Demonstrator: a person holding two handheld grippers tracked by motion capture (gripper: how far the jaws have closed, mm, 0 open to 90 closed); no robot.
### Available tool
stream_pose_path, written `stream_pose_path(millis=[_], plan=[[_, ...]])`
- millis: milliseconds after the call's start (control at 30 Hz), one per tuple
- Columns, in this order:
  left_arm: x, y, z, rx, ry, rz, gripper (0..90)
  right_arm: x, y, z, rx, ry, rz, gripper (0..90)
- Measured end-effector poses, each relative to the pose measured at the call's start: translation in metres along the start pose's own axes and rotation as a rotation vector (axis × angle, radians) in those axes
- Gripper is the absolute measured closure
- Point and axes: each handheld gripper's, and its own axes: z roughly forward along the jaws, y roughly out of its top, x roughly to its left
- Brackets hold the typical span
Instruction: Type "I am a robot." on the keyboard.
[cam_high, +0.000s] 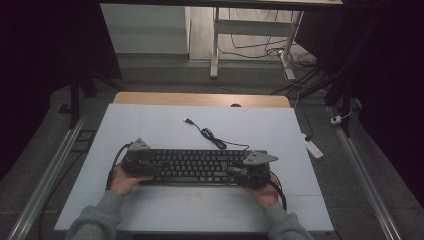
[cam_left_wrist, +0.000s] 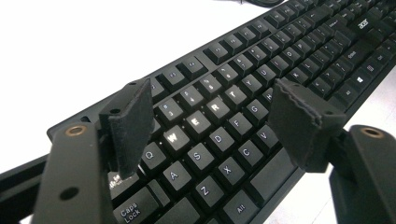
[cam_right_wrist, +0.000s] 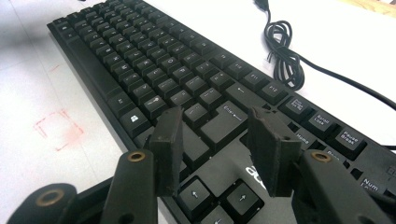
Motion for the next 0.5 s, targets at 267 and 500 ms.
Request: stream_pose_path(millis=[267, 500], plan=[[-0.002, 0.001, 0.003, -0.019, 0.003, 0.014, 45.8, 0.000, -0.001, -0.001, 0.005, -0.002, -0.003, 55.6], [-0.009, 0.003, 0.011, -0.024, -0.014, 0.049, 71.7, 0.000, -0.001, 0.001, 0.010, 0.002, -0.008, 55.5]])
